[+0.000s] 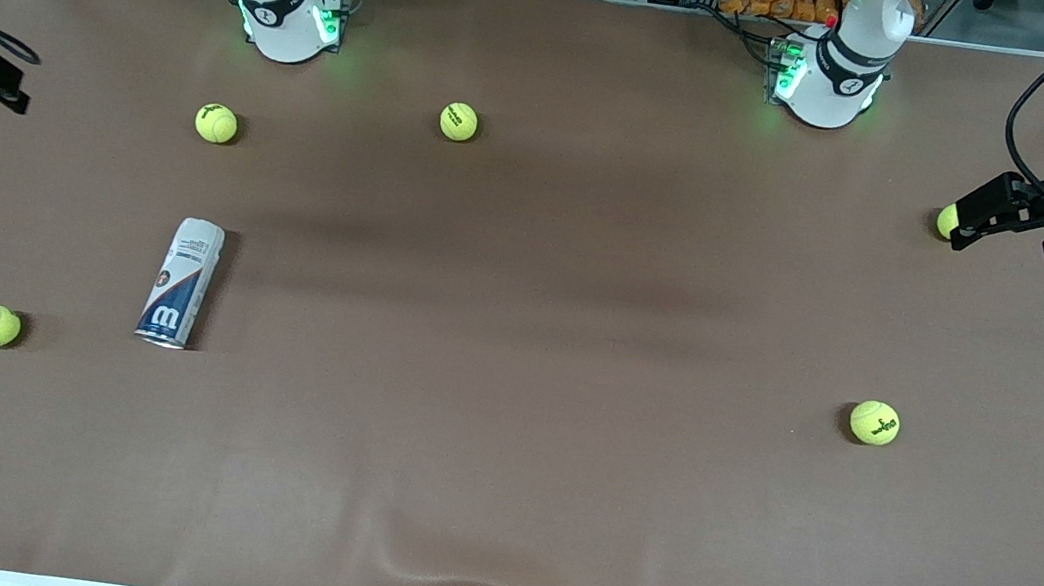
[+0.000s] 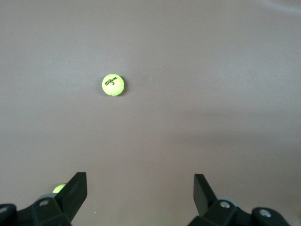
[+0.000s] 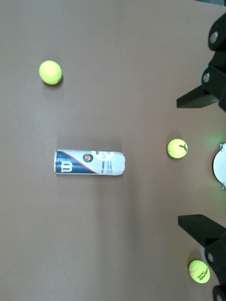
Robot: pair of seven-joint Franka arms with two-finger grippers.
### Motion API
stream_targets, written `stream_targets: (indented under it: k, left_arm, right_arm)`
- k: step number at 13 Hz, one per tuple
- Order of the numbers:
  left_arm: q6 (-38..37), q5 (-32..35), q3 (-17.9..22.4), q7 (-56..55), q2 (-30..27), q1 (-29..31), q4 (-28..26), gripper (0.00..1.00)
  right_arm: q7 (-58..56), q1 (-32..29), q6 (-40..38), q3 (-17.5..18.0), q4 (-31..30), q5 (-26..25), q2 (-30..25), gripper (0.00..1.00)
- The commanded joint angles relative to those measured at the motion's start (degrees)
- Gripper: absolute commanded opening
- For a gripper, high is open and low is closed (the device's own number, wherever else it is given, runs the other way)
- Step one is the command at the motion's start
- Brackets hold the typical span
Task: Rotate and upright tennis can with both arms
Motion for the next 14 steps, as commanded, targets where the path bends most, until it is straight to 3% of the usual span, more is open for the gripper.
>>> stream_targets:
  k: [1, 14]
  left_arm:
    - [-1.0, 0.9, -0.3, 1.0, -0.1, 0.2, 0.8, 1.0]
    - [-2.2, 0.7, -0.5, 0.4, 1.4, 0.1, 1.6, 1.0]
  right_arm:
    - [-0.1, -5.9, -0.6, 6.6, 1.2, -0.1, 0.1, 1.0]
    - [0.0, -6.0, 0.1, 6.7, 1.2, 1.1, 1.6, 1.0]
